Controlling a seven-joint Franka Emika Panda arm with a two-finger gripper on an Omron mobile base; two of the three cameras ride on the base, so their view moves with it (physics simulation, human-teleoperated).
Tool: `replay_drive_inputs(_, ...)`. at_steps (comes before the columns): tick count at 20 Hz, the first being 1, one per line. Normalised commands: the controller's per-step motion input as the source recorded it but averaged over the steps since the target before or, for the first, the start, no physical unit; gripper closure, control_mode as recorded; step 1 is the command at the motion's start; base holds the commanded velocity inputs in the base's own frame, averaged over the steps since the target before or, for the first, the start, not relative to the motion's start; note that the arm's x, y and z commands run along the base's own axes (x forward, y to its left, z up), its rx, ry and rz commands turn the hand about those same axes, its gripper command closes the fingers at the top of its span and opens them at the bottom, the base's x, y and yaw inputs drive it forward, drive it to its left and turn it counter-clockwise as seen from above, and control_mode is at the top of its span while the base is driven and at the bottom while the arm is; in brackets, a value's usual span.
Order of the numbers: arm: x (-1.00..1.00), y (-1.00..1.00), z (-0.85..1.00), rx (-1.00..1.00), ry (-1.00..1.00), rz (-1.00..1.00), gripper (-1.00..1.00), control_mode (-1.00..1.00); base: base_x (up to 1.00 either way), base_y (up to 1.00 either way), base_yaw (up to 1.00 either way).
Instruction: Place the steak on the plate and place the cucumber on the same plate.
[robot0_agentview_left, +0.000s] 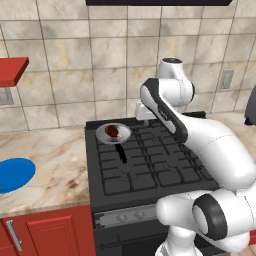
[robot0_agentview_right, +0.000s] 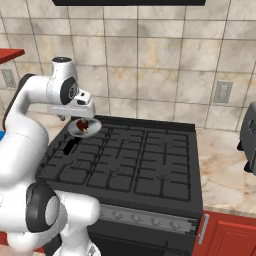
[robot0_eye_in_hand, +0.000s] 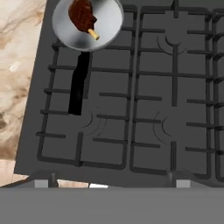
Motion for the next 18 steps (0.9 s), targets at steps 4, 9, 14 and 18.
replay_drive_inputs(4,0.78,0.35,-0.30,-0.05,0.12,0.00,-1.00,-1.00,0.00,0.00,0.00)
replay_drive_inputs(9,0.73,0.51,-0.14,-0.03,0.11,0.00,-1.00,-1.00,0.00,0.00,0.00)
replay_drive_inputs(14,0.81,0.25,-0.17,-0.01,0.05,0.00,-1.00,-1.00,0.00,0.00,0.00)
replay_drive_inputs(18,0.75,0.25,-0.31,-0.04,0.02,0.02,-1.00,-1.00,0.00,0.00,0.00)
